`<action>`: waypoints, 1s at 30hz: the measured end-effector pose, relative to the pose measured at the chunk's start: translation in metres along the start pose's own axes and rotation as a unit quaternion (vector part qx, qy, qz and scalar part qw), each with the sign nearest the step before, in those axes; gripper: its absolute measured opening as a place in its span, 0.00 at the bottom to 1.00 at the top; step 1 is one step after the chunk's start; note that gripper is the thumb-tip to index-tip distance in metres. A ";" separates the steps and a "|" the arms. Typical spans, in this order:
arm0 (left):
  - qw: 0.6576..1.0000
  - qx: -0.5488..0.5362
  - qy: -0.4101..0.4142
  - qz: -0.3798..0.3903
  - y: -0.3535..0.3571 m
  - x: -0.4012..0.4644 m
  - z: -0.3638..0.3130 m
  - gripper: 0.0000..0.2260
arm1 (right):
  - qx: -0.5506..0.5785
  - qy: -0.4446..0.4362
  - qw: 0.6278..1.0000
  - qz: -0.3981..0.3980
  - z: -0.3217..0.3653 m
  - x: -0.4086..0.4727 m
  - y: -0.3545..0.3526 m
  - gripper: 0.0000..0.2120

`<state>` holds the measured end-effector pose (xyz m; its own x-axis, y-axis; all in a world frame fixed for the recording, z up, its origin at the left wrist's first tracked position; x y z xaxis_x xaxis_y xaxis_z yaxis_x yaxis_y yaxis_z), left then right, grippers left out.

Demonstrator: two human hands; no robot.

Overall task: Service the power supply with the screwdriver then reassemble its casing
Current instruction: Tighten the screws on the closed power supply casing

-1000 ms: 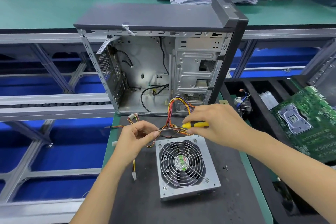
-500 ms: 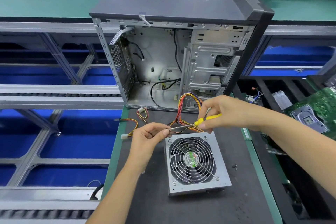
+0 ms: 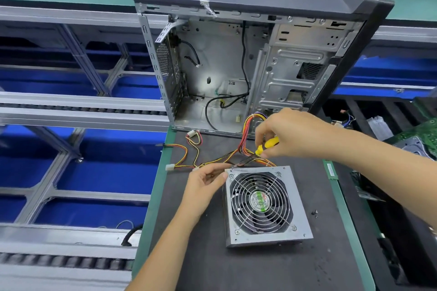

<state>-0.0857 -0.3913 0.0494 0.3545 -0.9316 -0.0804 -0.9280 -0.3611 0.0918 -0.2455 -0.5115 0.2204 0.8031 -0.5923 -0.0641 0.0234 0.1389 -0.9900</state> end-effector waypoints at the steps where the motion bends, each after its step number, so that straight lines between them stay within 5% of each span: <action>1: 1.000 0.001 -0.002 -0.004 0.000 0.000 0.001 0.11 | -0.017 -0.007 1.000 -0.001 0.003 0.002 0.001 0.06; 30: 0.999 0.023 -0.025 0.020 -0.002 0.018 -0.002 0.06 | -0.063 -0.018 0.998 0.019 0.012 0.010 0.000 0.10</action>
<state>-0.0770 -0.4076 0.0499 0.3112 -0.9419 -0.1265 -0.9462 -0.3195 0.0512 -0.2305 -0.5081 0.2212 0.8230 -0.5592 -0.0993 -0.0800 0.0590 -0.9950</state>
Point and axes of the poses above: each hand's wrist, its own x-axis towards the middle knuckle, its own y-axis out of the palm, z = x × y, the point moved 1 cm from there along x, towards the middle knuckle, and after that the axes turned 7 degrees about -z, right-handed, at the moved point
